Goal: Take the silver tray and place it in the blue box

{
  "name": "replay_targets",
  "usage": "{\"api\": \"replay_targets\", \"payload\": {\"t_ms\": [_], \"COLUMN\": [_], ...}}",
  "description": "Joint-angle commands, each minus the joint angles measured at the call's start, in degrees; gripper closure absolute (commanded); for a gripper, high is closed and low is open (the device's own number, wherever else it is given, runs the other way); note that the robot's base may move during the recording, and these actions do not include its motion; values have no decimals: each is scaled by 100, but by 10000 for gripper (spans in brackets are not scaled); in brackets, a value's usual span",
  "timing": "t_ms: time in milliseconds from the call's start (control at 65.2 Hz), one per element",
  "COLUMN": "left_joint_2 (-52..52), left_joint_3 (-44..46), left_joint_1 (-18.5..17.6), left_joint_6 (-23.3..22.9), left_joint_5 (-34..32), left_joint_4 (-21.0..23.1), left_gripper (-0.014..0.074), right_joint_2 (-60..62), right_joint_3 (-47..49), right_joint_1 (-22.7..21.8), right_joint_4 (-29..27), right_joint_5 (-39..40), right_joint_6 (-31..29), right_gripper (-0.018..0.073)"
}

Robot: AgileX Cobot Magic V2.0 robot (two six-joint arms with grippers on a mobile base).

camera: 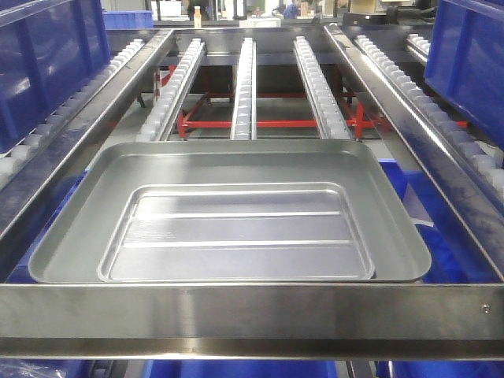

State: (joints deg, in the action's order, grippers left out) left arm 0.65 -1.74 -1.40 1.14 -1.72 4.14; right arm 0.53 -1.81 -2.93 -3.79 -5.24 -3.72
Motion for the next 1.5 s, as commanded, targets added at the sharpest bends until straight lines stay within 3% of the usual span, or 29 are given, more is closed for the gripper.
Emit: {"api": "replay_targets", "payload": {"t_ms": [0, 552, 736, 936, 1135, 1227, 1320, 1412, 1488], "left_joint_2": [105, 105, 105, 27, -369, -743, -1241, -1804, -2301], "left_joint_3": [25, 25, 25, 146, 1314, 1983, 2568, 2958, 3181], "left_joint_1": [-21, -21, -21, -21, -164, -319, -576, -986, -1343], "left_joint_6": [-9, -9, -9, -9, -244, -244, -244, -244, -244], "left_joint_5": [-480, -699, -1010, -1407, -171, 536, 1110, 1323, 1323], "left_joint_4": [-10, -10, -10, -1, -1, -1, 25, 88, 160], "left_gripper": [693, 693, 693, 693, 692, 686, 638, 501, 338], "right_joint_2": [121, 121, 121, 105, -598, -1135, -1717, -2363, -2861], "right_joint_3": [-10, -10, -10, 248, 1446, 1991, 2457, 2845, 3062], "right_joint_1": [-29, -29, -33, -33, 3, 203, 575, 1102, 1657], "right_joint_4": [-13, 119, 119, 113, 113, 113, 113, 113, 113], "right_joint_5": [490, 524, 1330, 1368, 666, 592, 524, 524, 524], "right_joint_6": [-42, -83, -83, 249, 829, 937, 937, 937, 932], "right_gripper": [501, 501, 501, 501, 496, 430, 279, 129, 83]}}
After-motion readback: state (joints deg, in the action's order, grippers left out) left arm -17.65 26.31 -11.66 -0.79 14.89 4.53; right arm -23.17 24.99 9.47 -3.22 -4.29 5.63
